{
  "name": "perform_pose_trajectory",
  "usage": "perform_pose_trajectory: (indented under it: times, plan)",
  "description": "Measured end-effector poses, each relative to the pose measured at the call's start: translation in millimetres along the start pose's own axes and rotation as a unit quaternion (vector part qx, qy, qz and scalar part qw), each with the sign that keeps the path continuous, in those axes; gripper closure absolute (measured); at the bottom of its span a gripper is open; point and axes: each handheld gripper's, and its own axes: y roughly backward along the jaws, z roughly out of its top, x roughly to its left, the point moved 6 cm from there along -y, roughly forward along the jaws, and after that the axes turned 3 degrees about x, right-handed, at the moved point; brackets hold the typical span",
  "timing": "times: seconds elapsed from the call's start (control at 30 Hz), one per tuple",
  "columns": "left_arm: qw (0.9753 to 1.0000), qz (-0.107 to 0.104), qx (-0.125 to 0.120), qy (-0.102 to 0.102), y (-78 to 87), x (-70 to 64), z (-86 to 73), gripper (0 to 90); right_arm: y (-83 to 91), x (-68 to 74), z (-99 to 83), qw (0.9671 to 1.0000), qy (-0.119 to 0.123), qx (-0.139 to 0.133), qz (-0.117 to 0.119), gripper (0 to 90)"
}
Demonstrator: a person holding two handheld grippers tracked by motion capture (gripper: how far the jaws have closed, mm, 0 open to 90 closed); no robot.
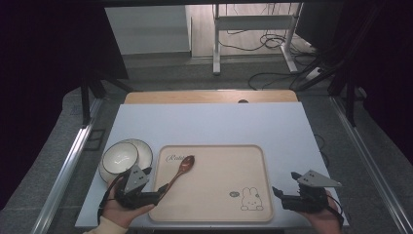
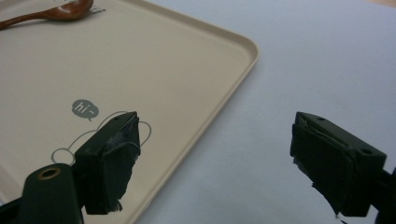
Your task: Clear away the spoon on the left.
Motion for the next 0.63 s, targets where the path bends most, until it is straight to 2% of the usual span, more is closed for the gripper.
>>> perform_pose_trajectory:
  times: [0.2,0.5,0.63]
  plan:
    - [0.9999,0.000,-0.001,0.016,3.3,7.5,-8.0,25.2,-3.0,-1.2,0.1,1.0000,-0.004,0.001,0.002,16.2]
    - [0.9999,-0.004,0.001,0.011,0.4,6.3,-6.9,25.3,-5.0,0.2,0.6,1.0000,-0.002,0.003,0.003,16.2]
    - [0.9999,-0.003,0.001,0.012,0.5,6.3,-5.7,25.2,-4.6,-0.8,1.5,0.9999,-0.010,-0.003,0.004,16.0]
